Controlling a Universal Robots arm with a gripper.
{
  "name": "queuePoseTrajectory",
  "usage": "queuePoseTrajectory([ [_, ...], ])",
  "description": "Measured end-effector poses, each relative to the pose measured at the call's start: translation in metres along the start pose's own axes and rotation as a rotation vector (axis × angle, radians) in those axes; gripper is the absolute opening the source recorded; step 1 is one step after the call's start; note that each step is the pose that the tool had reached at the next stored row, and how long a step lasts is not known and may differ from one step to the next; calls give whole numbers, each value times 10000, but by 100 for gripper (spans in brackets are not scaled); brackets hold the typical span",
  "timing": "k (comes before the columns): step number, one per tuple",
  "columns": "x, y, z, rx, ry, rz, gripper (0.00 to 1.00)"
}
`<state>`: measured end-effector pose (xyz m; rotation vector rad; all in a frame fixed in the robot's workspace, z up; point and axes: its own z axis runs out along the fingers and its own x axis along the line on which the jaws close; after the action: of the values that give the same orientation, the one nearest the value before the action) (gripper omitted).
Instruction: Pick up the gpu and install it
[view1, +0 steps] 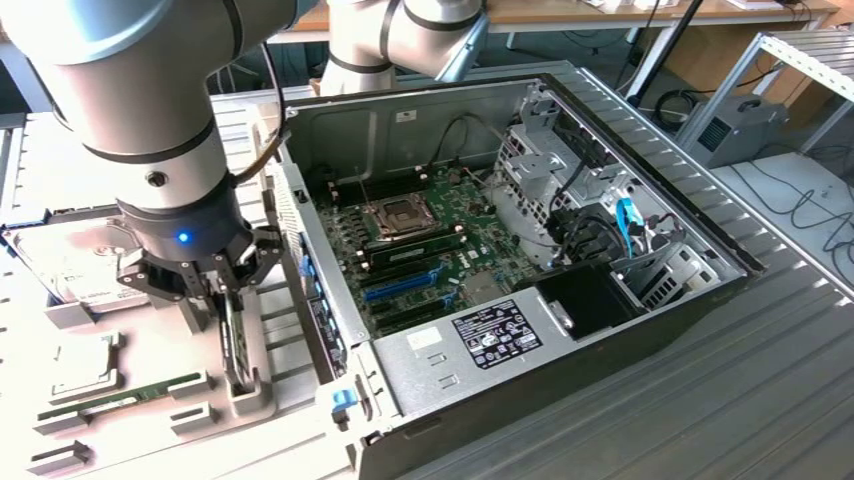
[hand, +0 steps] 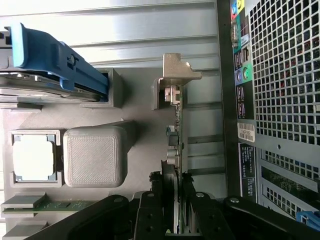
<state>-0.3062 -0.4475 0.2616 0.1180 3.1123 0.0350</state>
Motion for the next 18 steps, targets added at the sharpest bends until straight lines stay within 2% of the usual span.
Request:
queuePoseTrajectory([
  [18,-4,4,-151,0,0,0,26],
])
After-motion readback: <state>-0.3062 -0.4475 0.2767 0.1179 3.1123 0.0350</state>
